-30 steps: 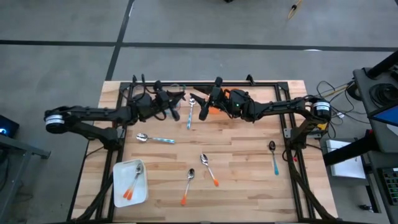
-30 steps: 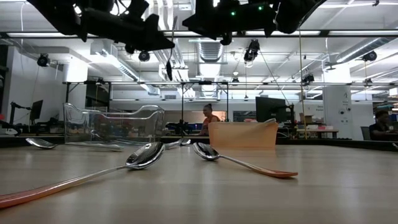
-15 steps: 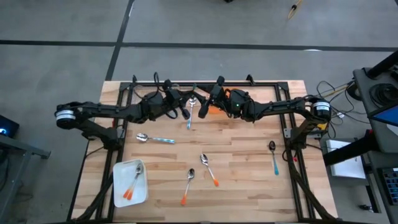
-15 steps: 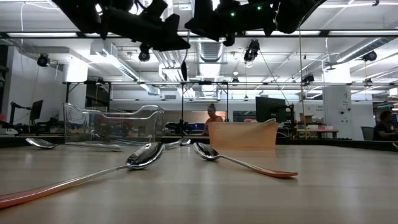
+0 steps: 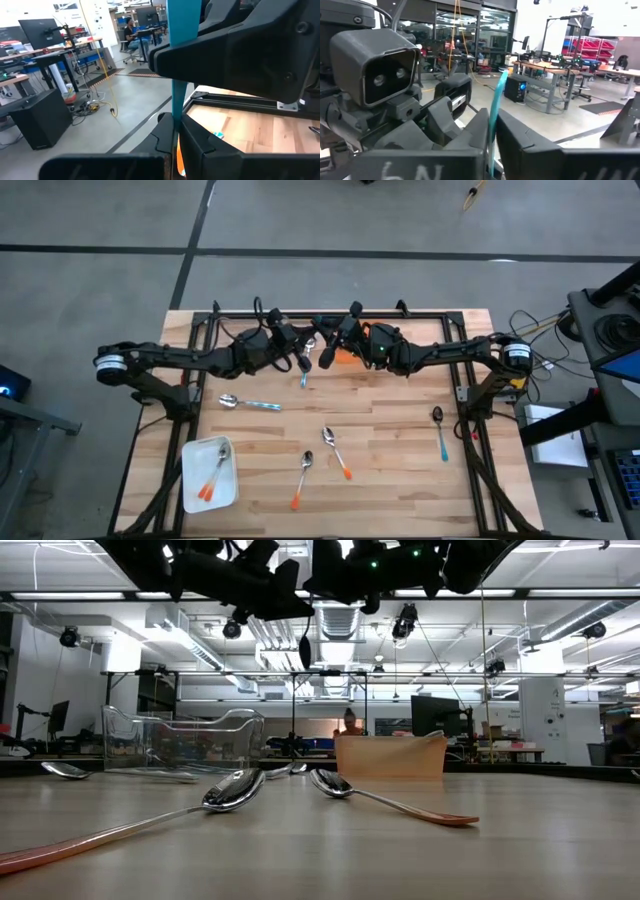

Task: Sort silverware by color (type)
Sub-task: Adjust the blue spoon in the transparent bin

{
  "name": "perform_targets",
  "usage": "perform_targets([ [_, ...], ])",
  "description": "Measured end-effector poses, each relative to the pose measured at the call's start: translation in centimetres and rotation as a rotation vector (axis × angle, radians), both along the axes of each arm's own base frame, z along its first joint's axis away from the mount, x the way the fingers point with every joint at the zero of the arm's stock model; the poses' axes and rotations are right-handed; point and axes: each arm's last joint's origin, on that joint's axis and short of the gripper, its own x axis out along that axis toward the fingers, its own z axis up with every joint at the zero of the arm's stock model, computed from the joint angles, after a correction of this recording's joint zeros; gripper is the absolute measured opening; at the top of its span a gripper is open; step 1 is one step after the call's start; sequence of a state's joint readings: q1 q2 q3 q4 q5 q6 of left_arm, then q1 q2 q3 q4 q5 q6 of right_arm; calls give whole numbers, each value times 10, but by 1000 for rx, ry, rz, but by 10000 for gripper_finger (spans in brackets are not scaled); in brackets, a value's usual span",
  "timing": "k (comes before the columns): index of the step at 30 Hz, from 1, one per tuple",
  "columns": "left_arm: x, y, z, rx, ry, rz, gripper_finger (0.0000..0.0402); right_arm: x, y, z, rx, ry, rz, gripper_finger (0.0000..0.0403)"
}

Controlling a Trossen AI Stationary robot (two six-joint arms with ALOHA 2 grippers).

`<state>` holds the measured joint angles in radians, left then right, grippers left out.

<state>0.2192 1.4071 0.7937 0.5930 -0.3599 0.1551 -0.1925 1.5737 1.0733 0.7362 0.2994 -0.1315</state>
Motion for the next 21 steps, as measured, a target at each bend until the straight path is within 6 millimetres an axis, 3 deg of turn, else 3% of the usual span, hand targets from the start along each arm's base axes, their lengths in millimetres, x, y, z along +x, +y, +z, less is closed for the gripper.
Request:
perform_targets([
  [8, 0, 0, 0, -5, 0, -1, 2, 0, 0, 0, 2, 4, 2, 9],
  [21, 0, -1, -2, -26, 6, -4, 56, -2, 1, 1, -8, 33, 10, 9],
])
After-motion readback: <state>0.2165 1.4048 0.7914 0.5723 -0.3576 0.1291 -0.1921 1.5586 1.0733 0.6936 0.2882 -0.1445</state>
